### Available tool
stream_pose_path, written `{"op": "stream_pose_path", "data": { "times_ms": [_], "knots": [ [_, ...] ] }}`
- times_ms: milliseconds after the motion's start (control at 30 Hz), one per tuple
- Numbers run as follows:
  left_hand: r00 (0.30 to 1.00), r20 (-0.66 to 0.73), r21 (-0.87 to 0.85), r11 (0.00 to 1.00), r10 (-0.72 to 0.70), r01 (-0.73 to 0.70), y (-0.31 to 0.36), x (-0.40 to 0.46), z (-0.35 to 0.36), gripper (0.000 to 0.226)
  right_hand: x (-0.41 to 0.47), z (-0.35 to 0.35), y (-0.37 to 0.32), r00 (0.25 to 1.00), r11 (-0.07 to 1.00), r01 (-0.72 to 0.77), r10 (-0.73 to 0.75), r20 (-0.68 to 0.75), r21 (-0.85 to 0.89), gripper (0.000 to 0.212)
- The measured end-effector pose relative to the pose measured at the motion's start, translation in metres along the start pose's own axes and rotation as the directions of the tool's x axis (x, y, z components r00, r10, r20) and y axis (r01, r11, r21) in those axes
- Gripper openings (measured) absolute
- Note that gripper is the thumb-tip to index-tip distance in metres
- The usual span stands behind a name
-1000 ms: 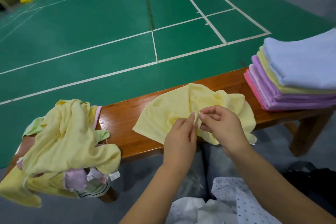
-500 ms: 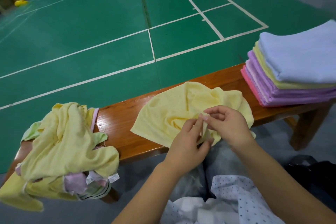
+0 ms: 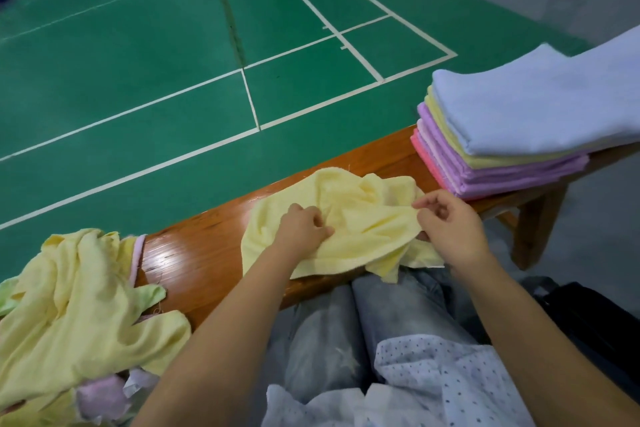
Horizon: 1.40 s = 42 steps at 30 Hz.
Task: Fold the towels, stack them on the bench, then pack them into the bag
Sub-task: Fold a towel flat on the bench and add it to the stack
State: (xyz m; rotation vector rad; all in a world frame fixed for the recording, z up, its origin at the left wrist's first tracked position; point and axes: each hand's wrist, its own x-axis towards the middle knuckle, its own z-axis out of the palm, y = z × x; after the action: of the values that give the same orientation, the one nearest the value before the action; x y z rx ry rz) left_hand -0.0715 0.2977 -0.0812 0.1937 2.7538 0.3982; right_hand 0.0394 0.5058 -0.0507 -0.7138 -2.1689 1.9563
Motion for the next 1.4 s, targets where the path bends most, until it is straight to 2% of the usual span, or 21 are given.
{"op": "stream_pose_path", "data": {
  "times_ms": [167,300,400,467,600,633,700,800,900,967,1067,1133,1200,1400],
  "knots": [
    [0.981,-0.136,-0.038,0.990,-0.142,0.138,-0.035,-0.008,-0.007,0.020,-0.001,-0.001,-0.002,0.999,0.999,0.033,-0.033,0.014,0.020,0.021],
    [0.899,-0.266,-0.182,0.934,-0.348,0.308,-0.084,-0.023,-0.023,0.021,-0.004,0.009,-0.007,0.994,0.994,0.096,-0.093,0.050,-0.057,0.020],
    [0.853,-0.335,-0.264,0.909,-0.401,0.323,-0.114,-0.042,-0.028,0.019,-0.006,0.022,-0.008,0.988,0.982,0.136,-0.125,0.086,-0.131,0.018],
    [0.884,-0.313,-0.214,0.932,-0.348,0.291,-0.122,-0.055,-0.029,0.008,-0.009,0.031,-0.009,0.979,0.965,0.185,-0.163,0.124,-0.189,0.018],
    [0.969,-0.158,-0.181,0.970,-0.190,0.161,-0.117,-0.075,-0.029,0.035,-0.012,0.044,-0.009,0.959,0.929,0.218,-0.148,0.243,-0.298,0.018],
    [0.975,-0.137,-0.201,0.969,-0.173,0.143,-0.115,-0.078,-0.031,0.041,-0.013,0.046,-0.008,0.957,0.926,0.215,-0.136,0.258,-0.310,0.018],
    [0.977,-0.117,-0.344,0.930,-0.180,0.131,-0.110,-0.081,-0.035,0.040,-0.013,0.049,-0.006,0.954,0.921,0.205,-0.113,0.277,-0.330,0.019],
    [0.954,-0.196,-0.537,0.839,-0.228,0.091,-0.103,-0.084,-0.043,0.022,-0.014,0.048,-0.004,0.947,0.915,0.198,-0.087,0.309,-0.350,0.020],
    [0.953,-0.238,-0.513,0.857,-0.187,0.040,-0.101,-0.082,-0.049,0.017,-0.013,0.047,-0.001,0.940,0.918,0.197,-0.078,0.331,-0.343,0.016],
    [0.966,-0.188,-0.469,0.881,-0.178,0.071,-0.101,-0.079,-0.049,0.019,-0.013,0.047,-0.001,0.936,0.918,0.204,-0.082,0.342,-0.341,0.011],
    [0.949,-0.139,-0.312,0.922,-0.283,0.229,-0.105,-0.071,-0.044,0.036,-0.014,0.049,0.000,0.933,0.921,0.210,-0.088,0.349,-0.328,0.010],
    [0.927,-0.090,-0.253,0.908,-0.364,0.332,-0.108,-0.068,-0.038,0.046,-0.015,0.050,0.000,0.934,0.922,0.210,-0.090,0.346,-0.325,0.010],
    [0.909,-0.073,-0.269,0.886,-0.411,0.379,-0.107,-0.066,-0.036,0.050,-0.016,0.050,0.001,0.936,0.923,0.207,-0.090,0.341,-0.324,0.011],
    [0.920,-0.124,-0.297,0.899,-0.372,0.323,-0.106,-0.063,-0.032,0.015,-0.015,0.051,0.004,0.937,0.927,0.204,-0.091,0.338,-0.315,0.012]
  ]
}}
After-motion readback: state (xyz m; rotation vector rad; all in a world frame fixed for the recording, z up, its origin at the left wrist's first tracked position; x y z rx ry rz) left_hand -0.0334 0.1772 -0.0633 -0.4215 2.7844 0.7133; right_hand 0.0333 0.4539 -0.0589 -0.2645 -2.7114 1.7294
